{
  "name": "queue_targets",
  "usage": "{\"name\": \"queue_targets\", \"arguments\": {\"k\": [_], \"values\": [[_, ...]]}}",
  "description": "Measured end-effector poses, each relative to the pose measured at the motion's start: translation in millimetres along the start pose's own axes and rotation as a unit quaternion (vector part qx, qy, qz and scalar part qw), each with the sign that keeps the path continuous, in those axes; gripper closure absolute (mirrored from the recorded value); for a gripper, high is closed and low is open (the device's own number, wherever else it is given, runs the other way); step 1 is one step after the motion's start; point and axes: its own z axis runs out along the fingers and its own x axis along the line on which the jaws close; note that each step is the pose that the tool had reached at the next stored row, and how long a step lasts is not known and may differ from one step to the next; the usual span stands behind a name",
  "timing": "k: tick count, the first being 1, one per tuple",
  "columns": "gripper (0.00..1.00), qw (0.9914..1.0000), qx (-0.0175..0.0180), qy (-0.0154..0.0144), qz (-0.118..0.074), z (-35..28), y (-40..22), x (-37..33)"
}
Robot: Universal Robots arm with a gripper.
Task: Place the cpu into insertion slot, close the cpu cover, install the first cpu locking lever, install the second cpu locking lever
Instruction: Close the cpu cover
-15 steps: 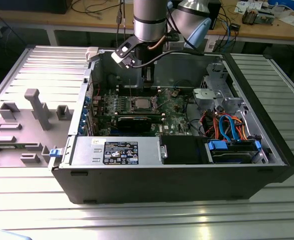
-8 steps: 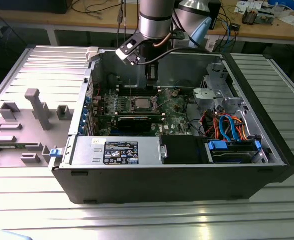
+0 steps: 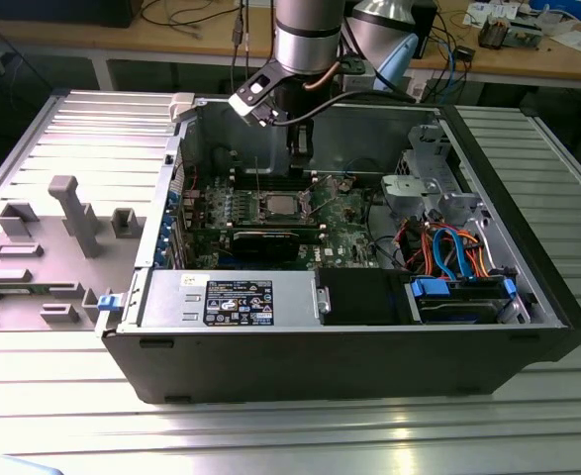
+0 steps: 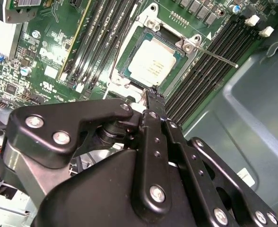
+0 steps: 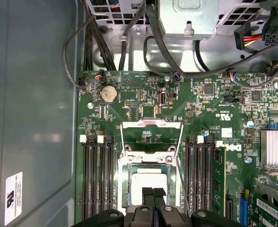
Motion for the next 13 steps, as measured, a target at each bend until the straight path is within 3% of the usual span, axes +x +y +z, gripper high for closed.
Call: {"name": "queue_targets", "arguments": {"k": [13], "values": [[0.89,1.0,0.0,0.0,0.0,0.0,2.1,-0.1]]}}
